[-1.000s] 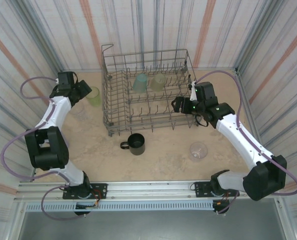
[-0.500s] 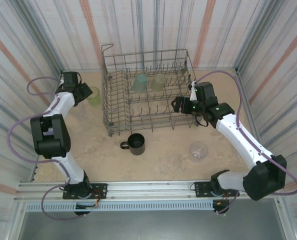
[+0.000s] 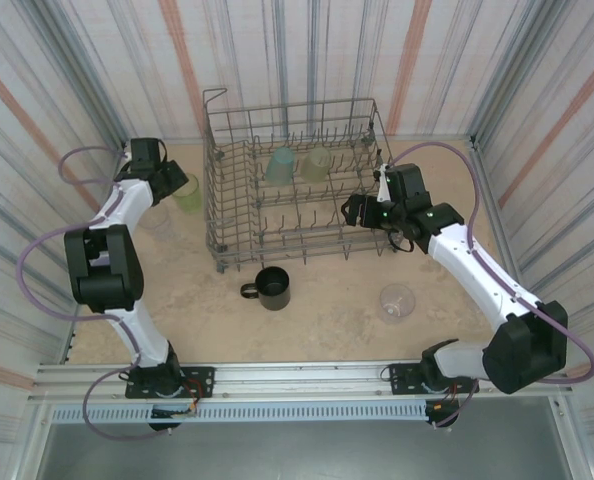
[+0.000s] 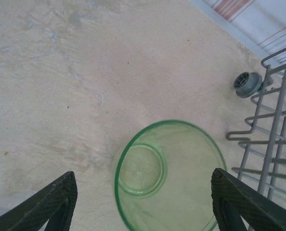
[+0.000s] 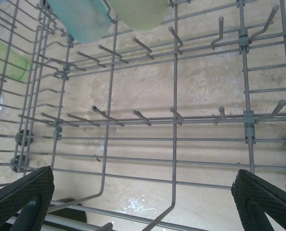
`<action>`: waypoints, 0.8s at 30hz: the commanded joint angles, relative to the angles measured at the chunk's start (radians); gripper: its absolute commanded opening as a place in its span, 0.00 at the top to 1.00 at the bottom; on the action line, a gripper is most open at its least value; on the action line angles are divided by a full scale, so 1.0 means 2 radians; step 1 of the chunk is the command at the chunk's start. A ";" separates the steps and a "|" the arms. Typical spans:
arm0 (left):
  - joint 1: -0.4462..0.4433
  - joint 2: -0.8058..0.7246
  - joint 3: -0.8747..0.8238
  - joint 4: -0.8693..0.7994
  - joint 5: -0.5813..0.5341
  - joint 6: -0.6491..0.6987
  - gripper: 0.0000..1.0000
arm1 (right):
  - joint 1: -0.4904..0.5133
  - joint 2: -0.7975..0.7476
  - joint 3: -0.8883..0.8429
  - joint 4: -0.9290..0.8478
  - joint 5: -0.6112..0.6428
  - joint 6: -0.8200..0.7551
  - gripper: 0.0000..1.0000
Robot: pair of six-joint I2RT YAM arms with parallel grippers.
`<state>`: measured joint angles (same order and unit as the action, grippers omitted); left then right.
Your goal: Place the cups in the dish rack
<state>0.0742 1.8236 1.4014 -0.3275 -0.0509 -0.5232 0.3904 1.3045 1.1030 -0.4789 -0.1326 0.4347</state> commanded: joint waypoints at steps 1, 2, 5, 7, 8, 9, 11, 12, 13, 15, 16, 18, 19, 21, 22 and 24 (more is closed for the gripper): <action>0.000 0.025 0.029 -0.013 -0.008 0.014 0.30 | -0.001 0.003 0.018 -0.010 -0.005 0.002 0.01; 0.000 0.030 0.034 -0.015 -0.007 0.015 0.31 | -0.001 0.003 0.018 -0.010 -0.004 0.002 0.01; 0.000 0.044 0.043 -0.018 -0.009 0.019 0.34 | -0.001 0.003 0.020 -0.011 -0.002 0.001 0.01; 0.000 0.053 0.051 -0.027 -0.013 0.022 0.35 | -0.001 0.003 0.021 -0.012 -0.001 0.000 0.01; 0.000 0.057 0.054 -0.029 -0.013 0.024 0.36 | -0.001 0.003 0.021 -0.011 -0.001 -0.001 0.01; 0.000 0.060 0.057 -0.032 -0.014 0.027 0.37 | -0.001 0.003 0.022 -0.012 0.000 -0.001 0.01; 0.000 0.067 0.061 -0.035 -0.016 0.030 0.41 | -0.001 0.003 0.022 -0.012 0.000 -0.001 0.01; 0.000 0.069 0.062 -0.036 -0.016 0.031 0.43 | -0.001 0.003 0.022 -0.012 0.000 -0.001 0.01; 0.000 0.072 0.064 -0.037 -0.016 0.033 0.46 | -0.001 0.003 0.022 -0.012 0.000 -0.001 0.01; 0.000 0.078 0.069 -0.042 -0.016 0.037 0.53 | -0.001 0.004 0.022 -0.012 0.000 -0.001 0.01; 0.000 0.083 0.073 -0.046 -0.015 0.040 0.59 | -0.001 0.005 0.022 -0.013 0.000 -0.001 0.01; 0.000 0.090 0.083 -0.057 -0.014 0.042 0.70 | -0.002 0.005 0.022 -0.013 0.000 -0.002 0.01; 0.000 0.093 0.086 -0.060 -0.015 0.043 0.78 | -0.002 0.005 0.023 -0.013 0.000 -0.002 0.01; 0.000 0.092 0.088 -0.064 -0.021 0.044 0.95 | -0.002 0.006 0.025 -0.014 0.000 -0.002 0.01; 0.000 0.090 0.087 -0.065 -0.024 0.044 1.00 | -0.002 0.006 0.027 -0.014 0.000 -0.003 0.01; 0.000 0.083 0.083 -0.063 -0.030 0.043 1.00 | -0.002 0.007 0.030 -0.015 0.000 -0.003 0.01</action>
<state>0.0742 1.9942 1.5486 -0.4244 -0.0742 -0.4450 0.3904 1.3090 1.1240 -0.4820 -0.1318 0.4343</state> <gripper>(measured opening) 0.061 0.989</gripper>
